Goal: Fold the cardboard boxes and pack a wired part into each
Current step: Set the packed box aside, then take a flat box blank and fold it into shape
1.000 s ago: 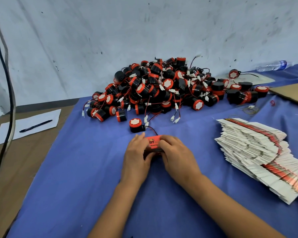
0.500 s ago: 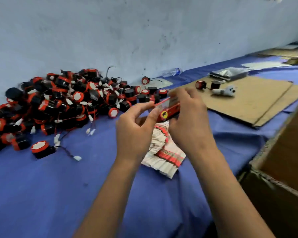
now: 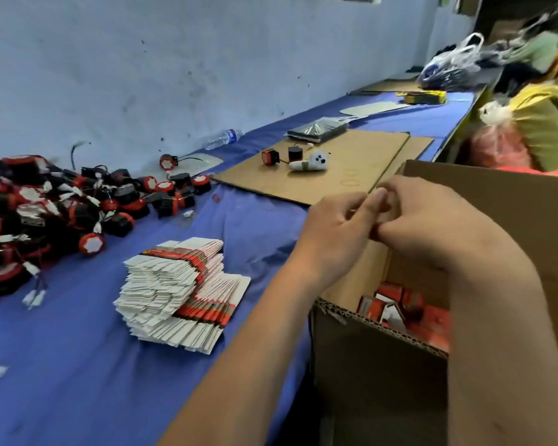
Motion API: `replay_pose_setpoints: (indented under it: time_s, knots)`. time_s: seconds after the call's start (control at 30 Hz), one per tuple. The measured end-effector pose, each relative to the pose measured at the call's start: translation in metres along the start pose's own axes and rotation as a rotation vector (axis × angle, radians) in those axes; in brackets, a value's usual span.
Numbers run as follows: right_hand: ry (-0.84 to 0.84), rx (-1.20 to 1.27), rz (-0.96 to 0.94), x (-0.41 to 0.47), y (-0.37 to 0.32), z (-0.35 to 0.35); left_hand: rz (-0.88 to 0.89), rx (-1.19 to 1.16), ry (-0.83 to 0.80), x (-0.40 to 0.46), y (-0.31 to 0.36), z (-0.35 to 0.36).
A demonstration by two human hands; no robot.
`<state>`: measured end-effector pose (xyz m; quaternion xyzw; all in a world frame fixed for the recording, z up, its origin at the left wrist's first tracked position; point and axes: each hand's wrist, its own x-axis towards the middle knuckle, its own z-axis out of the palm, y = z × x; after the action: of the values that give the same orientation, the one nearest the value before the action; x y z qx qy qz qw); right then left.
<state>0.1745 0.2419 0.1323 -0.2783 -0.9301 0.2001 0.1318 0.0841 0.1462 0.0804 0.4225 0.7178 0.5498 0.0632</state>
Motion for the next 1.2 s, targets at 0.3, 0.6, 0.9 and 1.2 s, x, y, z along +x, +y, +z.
replay_pose_setpoints:
  time_s: [0.3, 0.6, 0.9, 1.2]
  knots:
    - [-0.205, 0.068, -0.307, 0.032, -0.132, 0.112, -0.456, 0.51, 0.743, -0.078, -0.118, -0.137]
    - [-0.46, -0.175, -0.543, 0.076, -0.24, 0.256, -0.531, 0.553, 0.816, -0.127, -0.172, -0.17]
    - [-0.154, -0.22, -0.795, 0.061, -0.266, 0.238, -0.533, -0.019, 1.213, -0.127, -0.163, -0.188]
    - [-0.322, 0.581, -0.964, -0.054, -0.31, 0.278, -0.428, -0.765, 1.353, -0.23, -0.142, -0.283]
